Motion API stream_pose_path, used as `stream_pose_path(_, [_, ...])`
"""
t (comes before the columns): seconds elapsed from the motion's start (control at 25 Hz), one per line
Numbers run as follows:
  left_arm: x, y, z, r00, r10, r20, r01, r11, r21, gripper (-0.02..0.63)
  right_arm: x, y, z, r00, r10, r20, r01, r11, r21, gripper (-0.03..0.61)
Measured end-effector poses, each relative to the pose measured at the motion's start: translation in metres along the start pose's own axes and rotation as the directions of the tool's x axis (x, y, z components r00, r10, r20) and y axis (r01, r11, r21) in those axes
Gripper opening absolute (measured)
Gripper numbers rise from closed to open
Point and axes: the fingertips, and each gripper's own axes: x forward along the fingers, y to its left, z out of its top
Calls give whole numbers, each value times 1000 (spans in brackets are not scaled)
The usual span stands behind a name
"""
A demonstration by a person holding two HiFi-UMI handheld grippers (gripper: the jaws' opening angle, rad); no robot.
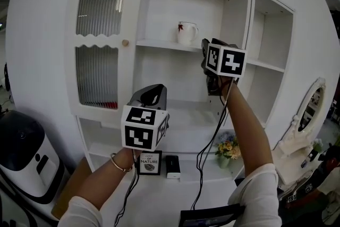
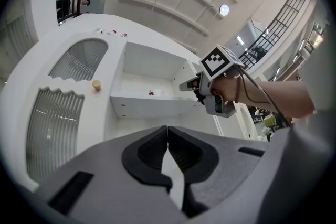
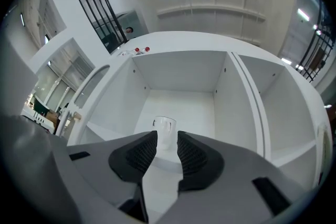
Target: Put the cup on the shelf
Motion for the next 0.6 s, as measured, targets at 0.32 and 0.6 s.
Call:
stream_pose_path(0.32, [-32, -3, -15, 1000, -12, -27, 11, 999, -50, 9, -33, -4, -28, 998, -62, -14, 62, 998, 22, 99])
stream_pose_path(0.6, [-61, -20, -28, 999, -16, -36, 13, 997, -71, 9, -74, 11, -76, 996, -40, -76, 45, 997, 69, 75])
